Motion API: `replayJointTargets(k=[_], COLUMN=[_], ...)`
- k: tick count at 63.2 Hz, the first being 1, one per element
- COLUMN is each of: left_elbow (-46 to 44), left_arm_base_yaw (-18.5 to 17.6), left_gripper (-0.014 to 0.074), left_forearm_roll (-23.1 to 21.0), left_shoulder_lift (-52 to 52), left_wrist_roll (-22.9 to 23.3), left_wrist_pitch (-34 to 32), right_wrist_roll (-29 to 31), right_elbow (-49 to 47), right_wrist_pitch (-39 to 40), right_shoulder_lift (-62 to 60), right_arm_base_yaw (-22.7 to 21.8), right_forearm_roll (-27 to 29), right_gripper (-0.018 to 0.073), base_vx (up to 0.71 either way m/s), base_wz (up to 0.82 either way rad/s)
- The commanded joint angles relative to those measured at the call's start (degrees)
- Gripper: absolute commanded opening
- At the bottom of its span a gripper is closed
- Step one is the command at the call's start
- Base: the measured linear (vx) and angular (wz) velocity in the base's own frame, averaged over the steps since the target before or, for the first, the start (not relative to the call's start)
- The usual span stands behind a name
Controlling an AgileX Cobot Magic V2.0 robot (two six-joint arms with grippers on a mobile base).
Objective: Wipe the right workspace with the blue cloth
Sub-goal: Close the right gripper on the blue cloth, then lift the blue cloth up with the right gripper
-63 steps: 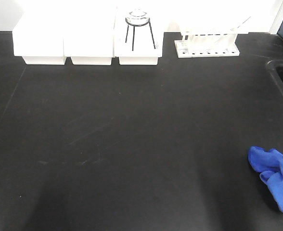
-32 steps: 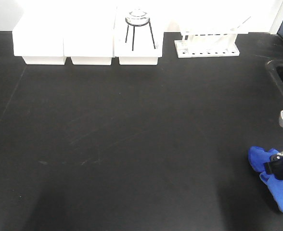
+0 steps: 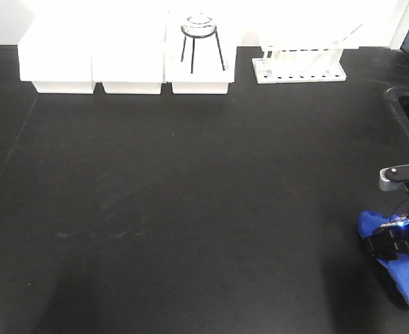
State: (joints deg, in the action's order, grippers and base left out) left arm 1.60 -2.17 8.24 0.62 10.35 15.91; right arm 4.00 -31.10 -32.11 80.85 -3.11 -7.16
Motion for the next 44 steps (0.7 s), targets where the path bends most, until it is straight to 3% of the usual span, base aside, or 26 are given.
replayJointTargets(k=[1, 13, 24, 44], left_elbow=[1.74, 1.74, 1.74, 1.74], left_arm_base_yaw=[-0.25, -0.25, -0.25, -0.25], left_gripper=[-0.0006, -0.0006, -0.0006, -0.0006], left_forearm_roll=[0.06, 0.06, 0.06, 0.06], left_shoulder_lift=[0.87, 0.87, 0.87, 0.87], left_wrist_roll=[0.49, 0.49, 0.49, 0.49], left_wrist_pitch=[-4.52, -4.52, -4.52, -4.52], right_wrist_roll=[-0.25, -1.51, -1.57, -1.13], right_elbow=[-1.34, -1.53, -1.53, -1.53], right_wrist_pitch=[1.95, 1.22, 0.63, 0.25], right_shoulder_lift=[0.18, -1.05, -7.89, -36.14], right_arm_base_yaw=[-0.13, -0.13, -0.06, -0.06], right_forearm_roll=[-0.85, -0.79, 0.13, 3.48], right_gripper=[0.0438, -0.0016, -0.0008, -0.0008], base_vx=[0.00, 0.00, 0.00, 0.00], base_wz=[0.00, 0.00, 0.00, 0.00])
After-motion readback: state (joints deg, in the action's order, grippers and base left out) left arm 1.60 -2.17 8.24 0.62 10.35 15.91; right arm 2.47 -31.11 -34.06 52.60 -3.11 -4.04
